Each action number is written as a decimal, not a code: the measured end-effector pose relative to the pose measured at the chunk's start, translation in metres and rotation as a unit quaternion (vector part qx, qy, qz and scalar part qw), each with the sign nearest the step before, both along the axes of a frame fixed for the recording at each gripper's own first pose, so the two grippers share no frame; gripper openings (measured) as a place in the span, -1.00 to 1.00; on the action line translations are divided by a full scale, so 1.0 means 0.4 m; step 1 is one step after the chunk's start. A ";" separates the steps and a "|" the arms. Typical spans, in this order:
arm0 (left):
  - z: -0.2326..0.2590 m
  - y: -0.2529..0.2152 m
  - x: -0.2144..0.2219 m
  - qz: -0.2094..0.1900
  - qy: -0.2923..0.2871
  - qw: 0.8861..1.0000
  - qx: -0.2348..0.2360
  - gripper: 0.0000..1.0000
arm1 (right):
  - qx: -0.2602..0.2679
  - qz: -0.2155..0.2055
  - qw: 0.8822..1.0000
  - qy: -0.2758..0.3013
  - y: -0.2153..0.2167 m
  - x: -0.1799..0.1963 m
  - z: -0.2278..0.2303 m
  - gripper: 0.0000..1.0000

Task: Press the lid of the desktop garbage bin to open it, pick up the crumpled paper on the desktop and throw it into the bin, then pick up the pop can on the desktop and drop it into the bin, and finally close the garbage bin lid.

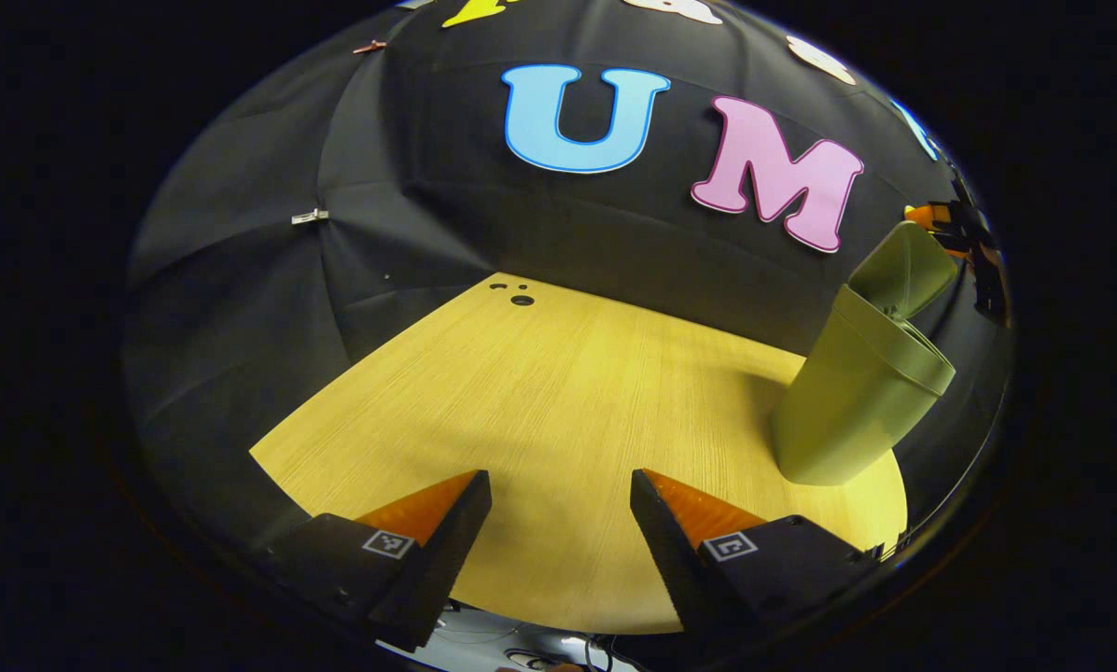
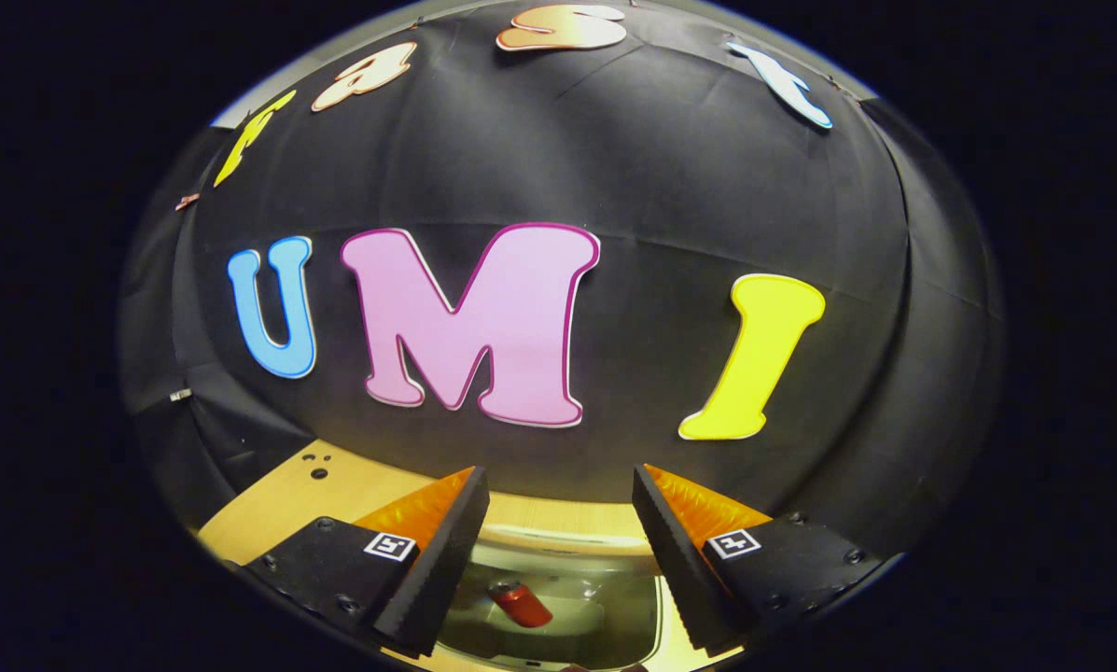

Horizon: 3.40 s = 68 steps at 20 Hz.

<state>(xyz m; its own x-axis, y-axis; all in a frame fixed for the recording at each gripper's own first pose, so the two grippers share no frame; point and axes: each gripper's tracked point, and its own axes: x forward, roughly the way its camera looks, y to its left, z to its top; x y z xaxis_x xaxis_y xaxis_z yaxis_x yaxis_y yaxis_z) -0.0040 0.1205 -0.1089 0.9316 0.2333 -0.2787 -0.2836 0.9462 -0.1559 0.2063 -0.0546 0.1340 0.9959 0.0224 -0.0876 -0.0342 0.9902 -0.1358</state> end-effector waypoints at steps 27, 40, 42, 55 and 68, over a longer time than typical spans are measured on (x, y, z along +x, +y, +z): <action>-0.029 -0.173 0.051 -0.058 0.029 0.998 0.023 0.92 | 0.045 -0.014 0.996 0.076 -0.016 -0.138 -0.361 0.98; 0.079 -0.258 0.197 -0.067 -0.015 0.996 0.051 0.93 | 0.026 0.015 0.999 0.021 -0.019 -0.149 -0.332 0.96; 0.121 -0.265 0.205 -0.070 -0.034 0.996 0.051 0.92 | 0.018 0.016 1.000 0.005 -0.015 -0.158 -0.298 0.96; 0.429 -0.192 0.045 -0.065 -0.181 0.974 0.120 0.92 | 0.041 -0.003 0.998 -0.045 0.155 -0.424 -0.264 0.95; 0.334 -0.122 -0.084 -0.077 -0.178 0.974 0.113 0.92 | 0.048 0.003 0.998 -0.032 0.327 -0.554 -0.378 0.96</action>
<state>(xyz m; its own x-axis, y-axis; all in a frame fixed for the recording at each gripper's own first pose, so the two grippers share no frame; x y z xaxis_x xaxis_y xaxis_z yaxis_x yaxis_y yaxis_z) -0.0376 0.0716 0.0248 0.9886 0.1011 0.1111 -0.1015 0.9948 -0.0021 -0.0154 0.0761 -0.0172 0.9992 0.0344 -0.0204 -0.0352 0.9985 -0.0427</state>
